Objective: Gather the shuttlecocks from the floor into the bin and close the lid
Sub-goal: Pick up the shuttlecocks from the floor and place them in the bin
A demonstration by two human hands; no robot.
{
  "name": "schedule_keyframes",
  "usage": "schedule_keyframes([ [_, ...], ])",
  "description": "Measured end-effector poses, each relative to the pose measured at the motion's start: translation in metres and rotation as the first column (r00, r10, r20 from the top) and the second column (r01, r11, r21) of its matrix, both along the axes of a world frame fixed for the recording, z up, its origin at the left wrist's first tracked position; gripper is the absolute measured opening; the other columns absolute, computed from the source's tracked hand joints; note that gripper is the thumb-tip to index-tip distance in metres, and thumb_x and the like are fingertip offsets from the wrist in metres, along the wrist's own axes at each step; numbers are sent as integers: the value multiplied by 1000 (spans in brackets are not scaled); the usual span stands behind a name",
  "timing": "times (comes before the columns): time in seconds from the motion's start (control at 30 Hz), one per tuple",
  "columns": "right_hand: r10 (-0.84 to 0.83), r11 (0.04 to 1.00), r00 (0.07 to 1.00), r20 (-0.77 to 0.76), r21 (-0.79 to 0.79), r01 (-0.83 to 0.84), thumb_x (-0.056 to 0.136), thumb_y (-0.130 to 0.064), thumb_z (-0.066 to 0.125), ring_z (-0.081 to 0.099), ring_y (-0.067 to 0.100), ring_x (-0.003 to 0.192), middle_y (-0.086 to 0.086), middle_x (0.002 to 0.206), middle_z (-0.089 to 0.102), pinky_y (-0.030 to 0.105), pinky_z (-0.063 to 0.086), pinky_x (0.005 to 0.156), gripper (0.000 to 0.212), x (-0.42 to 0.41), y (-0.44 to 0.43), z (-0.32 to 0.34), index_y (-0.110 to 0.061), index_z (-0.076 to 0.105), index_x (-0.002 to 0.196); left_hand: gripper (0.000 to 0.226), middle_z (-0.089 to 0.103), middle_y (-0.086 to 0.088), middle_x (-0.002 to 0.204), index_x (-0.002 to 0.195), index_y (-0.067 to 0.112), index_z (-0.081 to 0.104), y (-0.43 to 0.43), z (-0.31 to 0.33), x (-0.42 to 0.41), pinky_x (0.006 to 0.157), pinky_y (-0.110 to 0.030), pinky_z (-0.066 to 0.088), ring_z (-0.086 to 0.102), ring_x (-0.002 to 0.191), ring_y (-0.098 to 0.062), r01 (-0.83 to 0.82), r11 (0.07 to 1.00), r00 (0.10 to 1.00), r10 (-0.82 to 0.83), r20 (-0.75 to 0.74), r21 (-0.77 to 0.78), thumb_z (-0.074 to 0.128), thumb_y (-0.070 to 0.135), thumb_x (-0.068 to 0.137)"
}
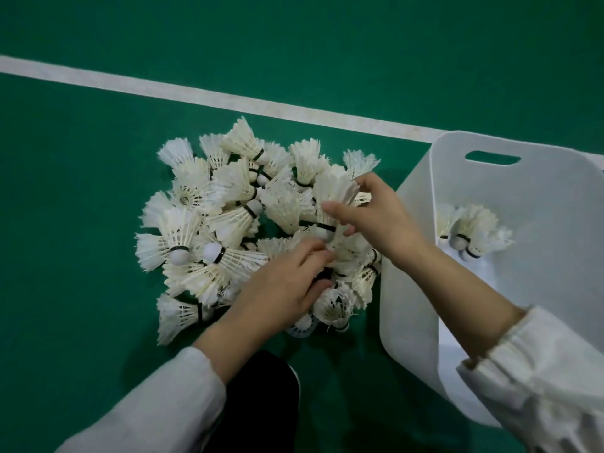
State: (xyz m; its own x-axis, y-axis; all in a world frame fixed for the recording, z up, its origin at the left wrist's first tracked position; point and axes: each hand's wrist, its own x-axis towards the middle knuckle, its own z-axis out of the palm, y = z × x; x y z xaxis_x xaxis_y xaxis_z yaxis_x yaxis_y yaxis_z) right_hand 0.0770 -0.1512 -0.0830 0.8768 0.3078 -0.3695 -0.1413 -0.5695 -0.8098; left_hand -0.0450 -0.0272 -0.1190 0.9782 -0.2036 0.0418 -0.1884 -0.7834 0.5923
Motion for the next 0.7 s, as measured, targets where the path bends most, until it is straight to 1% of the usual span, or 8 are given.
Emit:
schedule_keyframes([
  [0.1, -1, 999, 1000, 20, -41, 2, 72, -41, 74, 61, 16, 56, 7, 93, 64, 33, 50, 59, 39, 0, -2, -2, -16, 47, 85, 29, 59, -1, 105, 97, 12, 61, -1, -8, 8, 56, -32, 51, 61, 79, -17, 20, 997, 997, -25, 73, 76, 41, 31, 89],
  [0.2, -56, 998, 997, 50, -23, 57, 68, -49, 74, 64, 18, 67, 11, 96, 62, 36, 55, 60, 41, 1, -4, -5, -16, 49, 74, 16, 60, 2, 100, 92, 12, 61, 4, -8, 8, 64, -31, 52, 59, 81, -15, -33, 999, 999, 33, 32, 2, 51, 24, 89],
  [0.27, -92, 996, 992, 88, 4, 92, 71, -47, 72, 63, 19, 79, 13, 105, 59, 26, 52, 55, 40, 5, -7, -3, -11, 54, 74, 13, 59, 7, 106, 96, 14, 61, 9, -4, 6, 71, -25, 50, 57, 83, -8, -111, 988, 993, 106, -43, -111, 53, 22, 89],
  [0.37, -128, 991, 984, 125, 42, 124, 76, -42, 69, 62, 14, 74, 11, 112, 58, 20, 51, 51, 42, 9, -14, 2, -3, 59, 87, 18, 57, 19, 106, 105, 23, 60, 22, 14, 1, 75, -12, 45, 57, 82, 4, -237, 934, 970, 214, -111, -268, 51, 25, 90],
  [0.43, -119, 993, 983, 142, 32, 115, 78, -40, 68, 62, 11, 70, 9, 117, 57, 26, 52, 60, 41, 7, -17, 5, -5, 60, 98, 9, 62, 17, 89, 96, 29, 57, 38, 28, -3, 63, -14, 46, 60, 73, 2, -372, 860, 928, 336, -162, -349, 53, 24, 91],
  [0.53, -68, 997, 982, 176, -19, 72, 80, -32, 69, 62, 20, 88, -4, 116, 50, 39, 54, 79, 29, -1, -16, 4, -14, 61, 101, 6, 65, 7, 77, 91, 33, 55, 69, 44, -8, 57, -27, 51, 60, 61, -8, -604, 678, 791, 576, -207, -419, 55, 27, 90],
  [0.6, -28, 999, 982, 187, -25, 33, 80, -28, 70, 61, 19, 86, -8, 103, 50, 44, 54, 79, 15, -9, -10, 3, -24, 57, 87, 6, 60, 9, 73, 94, 28, 57, 91, 49, -9, 57, -22, 46, 54, 60, -5, -702, 567, 685, 703, -190, -431, 52, 31, 93],
  [0.7, 28, 997, 986, 167, -74, -15, 82, -29, 68, 59, 12, 76, -4, 91, 58, 33, 53, 68, 17, -19, -3, 0, -28, 51, 82, 24, 60, 5, 87, 90, 21, 62, 109, 43, -4, 69, -25, 39, 52, 78, -11, -835, 397, 529, 771, -355, -382, 47, 40, 93],
])
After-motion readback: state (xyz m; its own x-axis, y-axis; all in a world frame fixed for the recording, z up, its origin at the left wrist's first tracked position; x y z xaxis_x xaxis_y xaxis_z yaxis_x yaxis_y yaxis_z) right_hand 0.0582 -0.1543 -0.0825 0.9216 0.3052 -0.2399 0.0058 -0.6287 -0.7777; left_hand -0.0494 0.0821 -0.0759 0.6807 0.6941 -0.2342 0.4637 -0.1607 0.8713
